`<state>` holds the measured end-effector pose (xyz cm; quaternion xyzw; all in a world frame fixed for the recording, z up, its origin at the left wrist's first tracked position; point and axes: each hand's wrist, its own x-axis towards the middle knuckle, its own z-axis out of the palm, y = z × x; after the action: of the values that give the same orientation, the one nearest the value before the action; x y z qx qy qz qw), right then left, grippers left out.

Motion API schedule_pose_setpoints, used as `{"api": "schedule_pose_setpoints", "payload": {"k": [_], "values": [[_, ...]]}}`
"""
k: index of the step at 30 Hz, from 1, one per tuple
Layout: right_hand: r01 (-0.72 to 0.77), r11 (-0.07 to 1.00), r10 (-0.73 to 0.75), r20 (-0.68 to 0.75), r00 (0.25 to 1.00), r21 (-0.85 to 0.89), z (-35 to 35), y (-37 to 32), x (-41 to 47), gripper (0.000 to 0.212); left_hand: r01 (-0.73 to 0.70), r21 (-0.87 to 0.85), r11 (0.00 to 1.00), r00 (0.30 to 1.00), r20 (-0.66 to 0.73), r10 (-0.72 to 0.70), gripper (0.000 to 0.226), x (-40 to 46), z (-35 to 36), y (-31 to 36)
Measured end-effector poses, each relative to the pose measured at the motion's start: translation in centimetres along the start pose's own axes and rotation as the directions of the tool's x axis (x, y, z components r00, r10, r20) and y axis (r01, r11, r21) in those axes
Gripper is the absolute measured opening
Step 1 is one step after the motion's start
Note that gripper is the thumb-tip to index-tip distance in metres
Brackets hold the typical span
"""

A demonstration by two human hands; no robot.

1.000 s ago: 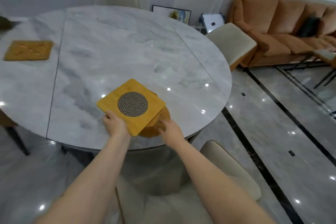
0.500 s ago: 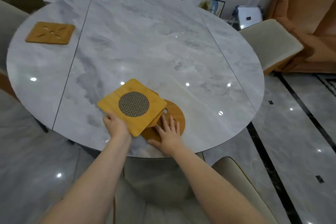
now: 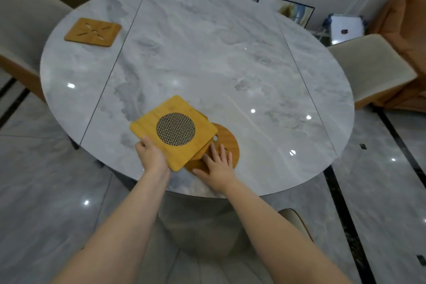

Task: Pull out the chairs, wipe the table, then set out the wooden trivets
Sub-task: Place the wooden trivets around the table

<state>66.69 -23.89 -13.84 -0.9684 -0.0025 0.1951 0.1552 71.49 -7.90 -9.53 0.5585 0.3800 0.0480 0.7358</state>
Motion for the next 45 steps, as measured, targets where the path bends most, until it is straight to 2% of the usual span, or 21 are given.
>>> {"api": "schedule_pose_setpoints", "payload": {"k": [2, 4, 6, 8, 10, 13, 16, 19, 22, 27, 33, 39, 45], "values": [[0.008, 0.983, 0.006, -0.073, 0.997, 0.181, -1.1, 0.0, -0.1, 0.055, 0.003, -0.002, 1.0, 1.0, 0.028, -0.003, 0.032, -0.6, 0.2, 0.1], [0.022, 0.886, 0.079, -0.199, 0.977, 0.464, -2.7, 0.1, -0.7, 0.039, 0.004, -0.013, 1.0, 0.997, 0.074, -0.003, 0.029, -1.6, 0.5, 0.1], [-0.033, 0.704, 0.272, -0.227, 0.935, 0.709, -3.9, 0.5, -1.5, 0.03, -0.005, -0.012, 1.0, 0.992, 0.126, 0.006, 0.027, -2.6, 0.8, 0.0], [-0.063, 0.462, 0.435, -0.164, 0.886, 0.885, -4.9, 1.6, -2.2, 0.031, -0.018, -0.004, 1.0, 0.986, 0.167, 0.019, 0.025, -3.7, 1.5, -0.2], [-0.03, 0.22, 0.519, -0.091, 0.85, 0.975, -6.1, 2.9, -3.2, 0.029, -0.019, 0.026, 0.999, 0.979, 0.204, 0.013, 0.025, -5.0, 2.2, -0.5], [0.045, 0.1, 0.557, -0.093, 0.825, 0.994, -8.1, 5.1, -6.0, 0.03, -0.014, 0.068, 0.998, 0.963, 0.268, -0.005, 0.024, -7.3, 3.9, -1.5], [0.067, 0.13, 0.588, -0.131, 0.798, 0.989, -9.0, 7.8, -8.7, 0.027, -0.082, 0.164, 0.983, 0.95, 0.311, 0.027, 0.029, -10.6, 6.0, -2.7], [0.065, 0.174, 0.637, -0.163, 0.753, 0.983, -9.3, 11.4, -11.4, 0.031, -0.062, 0.166, 0.984, 0.92, 0.392, -0.008, 0.025, -14.3, 8.4, -4.4], [0.096, 0.156, 0.682, -0.178, 0.71, 0.983, -10.4, 16.5, -15.1, 0.035, -0.071, 0.241, 0.968, 0.897, 0.441, -0.044, 0.025, -19.1, 11.4, -6.9], [0.083, 0.199, 0.721, -0.203, 0.663, 0.976, -12.4, 26.5, -20.5, 0.041, -0.065, 0.207, 0.976, 0.877, 0.479, -0.043, 0.028, -27.7, 17.0, -11.7], [0.12, 0.192, 0.702, -0.222, 0.677, 0.974, -15.2, 37.6, -27.4, 0.017, 0.028, 0.161, 0.986, 0.863, 0.495, -0.105, 0.03, -38.6, 22.9, -17.4], [0.104, 0.139, 0.726, -0.172, 0.665, 0.985, -17.9, 45.9, -30.2, 0.023, 0.11, 0.179, 0.978, 0.837, 0.514, -0.188, 0.037, -44.8, 28.8, -20.5], [0.092, 0.109, 0.732, -0.143, 0.666, 0.99, -20.6, 52.4, -27.0, 0.027, 0.093, 0.147, 0.985, 0.858, 0.491, -0.154, 0.04, -45.8, 35.8, -21.9]]}}
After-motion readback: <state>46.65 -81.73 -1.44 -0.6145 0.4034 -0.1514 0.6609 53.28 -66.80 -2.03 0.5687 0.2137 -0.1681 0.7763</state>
